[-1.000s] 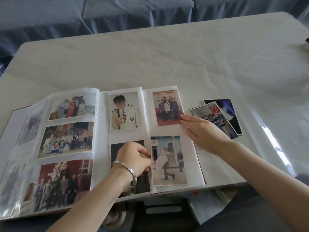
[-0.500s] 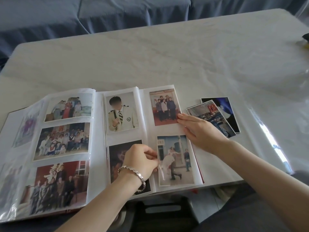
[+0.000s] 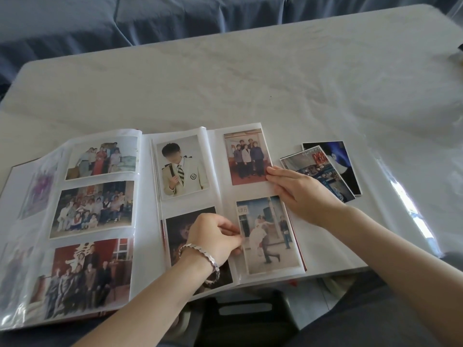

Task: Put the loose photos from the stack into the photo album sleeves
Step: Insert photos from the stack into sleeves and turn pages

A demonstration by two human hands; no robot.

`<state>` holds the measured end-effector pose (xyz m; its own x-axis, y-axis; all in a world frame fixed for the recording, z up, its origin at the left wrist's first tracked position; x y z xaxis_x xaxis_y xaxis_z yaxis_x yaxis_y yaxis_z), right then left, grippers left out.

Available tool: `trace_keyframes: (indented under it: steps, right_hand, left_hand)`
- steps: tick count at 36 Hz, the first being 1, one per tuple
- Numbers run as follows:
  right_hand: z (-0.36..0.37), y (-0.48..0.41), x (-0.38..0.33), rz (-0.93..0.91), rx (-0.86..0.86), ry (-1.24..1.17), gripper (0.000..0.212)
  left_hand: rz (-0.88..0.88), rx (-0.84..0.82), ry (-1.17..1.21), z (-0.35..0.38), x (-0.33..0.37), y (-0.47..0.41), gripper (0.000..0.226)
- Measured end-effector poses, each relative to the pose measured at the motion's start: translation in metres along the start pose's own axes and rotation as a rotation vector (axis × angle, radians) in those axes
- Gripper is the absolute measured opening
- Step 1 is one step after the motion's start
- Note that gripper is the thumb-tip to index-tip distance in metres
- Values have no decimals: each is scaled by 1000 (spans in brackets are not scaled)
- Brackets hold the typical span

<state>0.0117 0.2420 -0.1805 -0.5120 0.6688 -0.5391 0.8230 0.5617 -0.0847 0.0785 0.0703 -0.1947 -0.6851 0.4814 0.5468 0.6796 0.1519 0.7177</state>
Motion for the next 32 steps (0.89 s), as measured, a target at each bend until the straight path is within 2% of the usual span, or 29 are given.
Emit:
trace_keyframes:
  steps: [8,16,23,32]
  right_hand:
    - [-1,0,-1,-10,8,0,39]
    - [-3,0,-1,-10,26,1,38]
    - [-2,1,-2,-8,25,-3,38]
    - [-2,3,-5,-1,10,-18,39]
  left_hand:
    - [41,-26,-132,2,3,2,21]
    - [72,19,-44,0,-2,3,18]
    - [161,100,-39,-1,2,9,30]
    - [145,19,-112,2,6,3,31]
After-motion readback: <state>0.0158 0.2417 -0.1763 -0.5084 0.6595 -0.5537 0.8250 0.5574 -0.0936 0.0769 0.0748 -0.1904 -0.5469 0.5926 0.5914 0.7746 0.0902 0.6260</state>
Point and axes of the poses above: each hand's wrist, its own y-axis away from the middle knuckle, its own z-axis out of the palm, x = y × z, the point moved 9 cm from there along -y, towards the middle knuckle, and after that the axes turned 15 degrees about -z, right-handed, at the moved point
